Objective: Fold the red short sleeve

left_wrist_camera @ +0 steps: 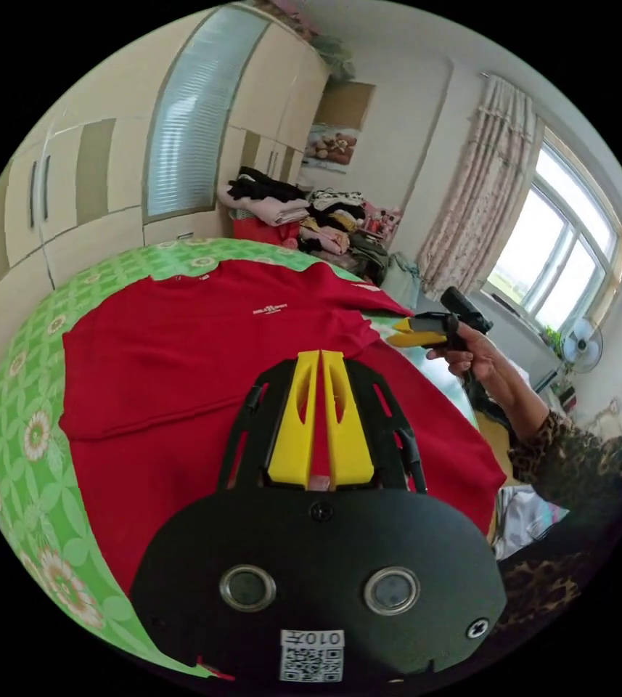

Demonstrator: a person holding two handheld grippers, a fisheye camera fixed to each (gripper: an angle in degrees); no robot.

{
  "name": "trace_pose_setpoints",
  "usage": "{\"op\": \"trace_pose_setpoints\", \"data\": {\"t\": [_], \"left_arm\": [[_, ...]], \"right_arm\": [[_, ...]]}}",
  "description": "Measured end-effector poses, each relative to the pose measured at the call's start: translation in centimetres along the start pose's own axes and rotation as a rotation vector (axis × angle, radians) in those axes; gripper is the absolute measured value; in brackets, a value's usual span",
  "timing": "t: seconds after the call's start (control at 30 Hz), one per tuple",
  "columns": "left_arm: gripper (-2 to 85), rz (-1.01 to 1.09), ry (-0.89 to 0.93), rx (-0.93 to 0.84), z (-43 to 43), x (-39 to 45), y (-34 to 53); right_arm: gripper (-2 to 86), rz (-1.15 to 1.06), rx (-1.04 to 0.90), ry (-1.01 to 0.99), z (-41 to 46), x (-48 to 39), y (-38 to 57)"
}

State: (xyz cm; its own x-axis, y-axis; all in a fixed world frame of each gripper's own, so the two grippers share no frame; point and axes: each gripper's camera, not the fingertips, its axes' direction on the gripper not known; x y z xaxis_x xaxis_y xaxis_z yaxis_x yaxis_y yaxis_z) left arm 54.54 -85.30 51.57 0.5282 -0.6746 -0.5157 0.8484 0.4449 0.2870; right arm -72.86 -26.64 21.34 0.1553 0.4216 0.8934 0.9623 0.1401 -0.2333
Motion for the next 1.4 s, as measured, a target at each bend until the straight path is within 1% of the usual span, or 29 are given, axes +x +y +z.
{"op": "trace_pose_setpoints", "data": {"t": [0.13, 0.17, 0.23, 0.27, 0.37, 0.5, 0.57, 0.67, 0.73, 0.8, 0.9, 0.97, 1.0, 1.03, 1.1, 1.17, 1.23, 1.3, 1.37, 1.4], "left_arm": [[5.3, 0.209, -0.026, -0.105, 3.0, 5.0, -2.3], [6.2, 0.264, -0.079, -0.108, 3.7, 6.4, -2.6], [7.1, 0.343, -0.151, -0.105, 4.8, 8.3, -2.8], [7.9, 0.372, -0.160, -0.121, 5.6, 9.2, -2.8], [9.2, 0.391, -0.183, -0.081, 6.0, 10.6, -2.9], [10.2, 0.403, -0.199, -0.119, 7.7, 11.4, -3.5], [10.4, 0.425, -0.261, -0.135, 8.5, 12.0, -3.7], [10.0, 0.426, -0.307, -0.066, 7.5, 12.4, -3.8], [9.5, 0.445, -0.329, -0.062, 7.2, 12.6, -4.1], [8.8, 0.439, -0.348, -0.054, 7.0, 12.2, -4.5], [8.0, 0.385, -0.347, -0.044, 6.2, 10.7, -5.1], [7.5, 0.343, -0.298, -0.059, 5.0, 9.1, -5.6], [7.4, 0.317, -0.288, -0.061, 4.6, 8.5, -5.7], [7.2, 0.250, -0.260, -0.063, 3.7, 6.9, -6.0], [6.7, 0.121, -0.179, -0.055, 1.9, 3.6, -6.4], [6.3, -0.075, -0.066, 0.002, -2.0, -2.0, -6.4], [6.1, -0.199, -0.011, 0.065, -5.7, -6.3, -5.9], [5.9, -0.275, -0.006, 0.131, -10.1, -10.3, -5.0], [5.7, -0.337, -0.050, 0.216, -16.8, -15.4, -3.1], [5.7, -0.347, -0.067, 0.234, -18.6, -16.7, -2.6]], "right_arm": [[10.0, 0.011, -0.026, 0.006, 1.8, 0.1, -1.0], [9.6, 0.013, -0.028, 0.014, 2.1, 0.2, -1.1], [6.3, 0.038, -0.004, 0.041, 2.5, 0.4, -1.3], [5.4, 0.038, 0.013, 0.034, 2.4, 0.5, -1.2], [3.7, 0.016, 0.063, -0.032, 1.6, 0.7, -1.0], [3.2, 0.010, 0.076, -0.091, 1.8, 0.7, -0.6], [3.1, -0.001, 0.082, -0.169, 2.2, 0.5, -0.3], [2.9, -0.023, 0.073, -0.177, 2.7, -0.5, -0.3], [2.7, -0.034, 0.063, -0.209, 3.4, -1.3, -0.4], [2.6, -0.042, 0.059, -0.199, 4.0, -2.1, -0.4], [2.5, -0.045, 0.059, -0.198, 5.4, -3.1, -0.3], [2.4, -0.062, 0.055, -0.202, 6.3, -3.7, -0.2], [2.3, -0.092, 0.042, -0.243, 7.0, -4.2, -0.2], [2.3, -0.096, 0.043, -0.281, 7.7, -4.4, -0.1], [2.3, -0.095, 0.061, -0.272, 8.6, -5.0, 0.0], [2.3, -0.096, 0.047, -0.200, 10.0, -6.1, -0.1], [2.5, -0.132, 0.016, -0.083, 12.4, -8.8, -0.4], [2.5, -0.164, -0.028, -0.060, 14.8, -11.0, -0.9], [2.6, -0.196, -0.076, -0.051, 17.7, -13.4, -1.5], [2.7, -0.207, -0.112, -0.032, 19.9, -15.0, -2.0]]}}
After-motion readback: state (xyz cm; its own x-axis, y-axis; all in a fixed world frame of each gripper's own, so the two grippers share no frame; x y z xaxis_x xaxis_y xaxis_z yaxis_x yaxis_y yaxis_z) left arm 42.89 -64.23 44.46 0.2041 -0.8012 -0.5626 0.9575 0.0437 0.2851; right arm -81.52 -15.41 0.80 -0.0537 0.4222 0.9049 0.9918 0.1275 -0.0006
